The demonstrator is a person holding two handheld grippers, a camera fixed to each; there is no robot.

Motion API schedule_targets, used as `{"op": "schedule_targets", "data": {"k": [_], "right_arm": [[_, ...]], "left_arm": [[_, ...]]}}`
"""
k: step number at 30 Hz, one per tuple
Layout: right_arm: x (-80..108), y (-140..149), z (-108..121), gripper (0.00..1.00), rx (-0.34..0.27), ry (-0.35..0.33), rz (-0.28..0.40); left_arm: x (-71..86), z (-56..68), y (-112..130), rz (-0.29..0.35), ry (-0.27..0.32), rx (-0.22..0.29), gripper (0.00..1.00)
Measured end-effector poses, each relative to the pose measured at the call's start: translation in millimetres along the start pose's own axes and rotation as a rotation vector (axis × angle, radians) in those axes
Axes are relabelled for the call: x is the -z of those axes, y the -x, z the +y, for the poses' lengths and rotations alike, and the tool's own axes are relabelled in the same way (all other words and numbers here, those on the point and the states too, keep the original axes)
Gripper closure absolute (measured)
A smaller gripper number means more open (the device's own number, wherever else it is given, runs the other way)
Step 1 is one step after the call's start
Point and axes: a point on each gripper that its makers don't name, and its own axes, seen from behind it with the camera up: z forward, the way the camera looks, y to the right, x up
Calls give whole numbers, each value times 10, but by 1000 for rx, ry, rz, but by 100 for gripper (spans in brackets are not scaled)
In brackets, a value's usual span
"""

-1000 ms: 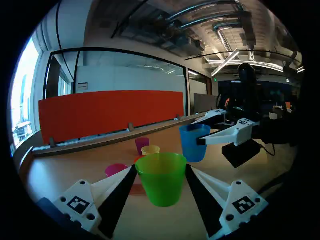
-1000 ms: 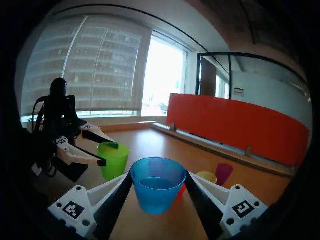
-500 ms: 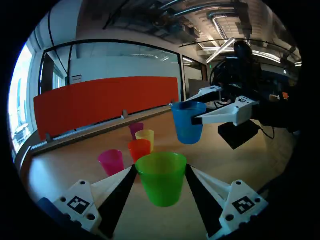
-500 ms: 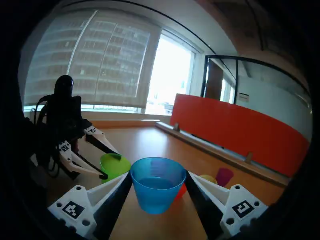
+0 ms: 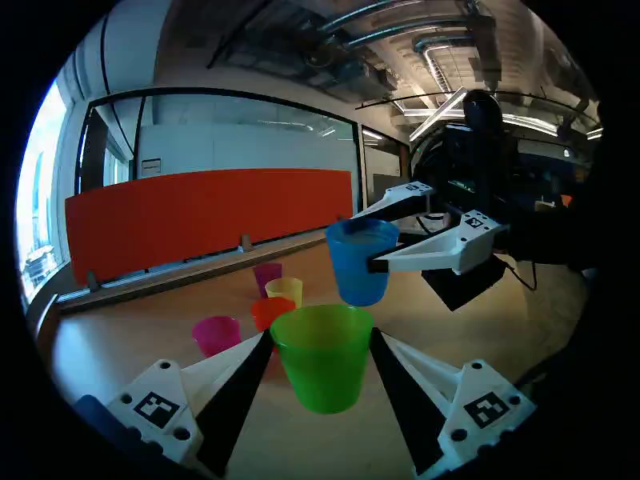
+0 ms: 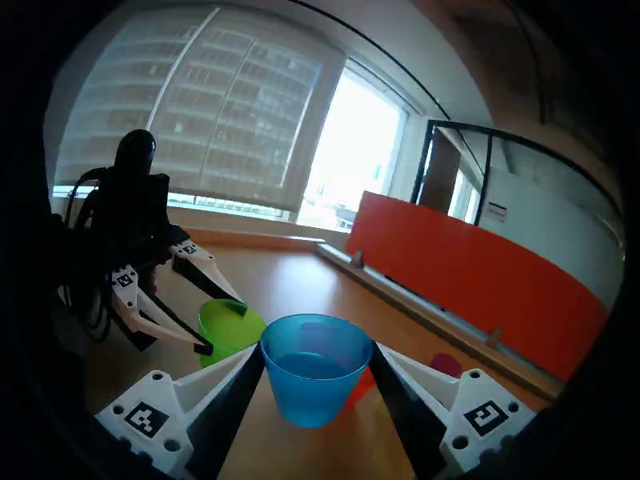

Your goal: Pour water

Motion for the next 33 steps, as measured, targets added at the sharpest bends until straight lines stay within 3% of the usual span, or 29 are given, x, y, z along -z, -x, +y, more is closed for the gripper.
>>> {"op": "schedule_targets", "data": {"k": [33], "right_arm": [[-184, -216, 49, 7, 271, -53, -55]], "left_arm": [[-49, 104, -188, 51, 28, 0, 13]]}}
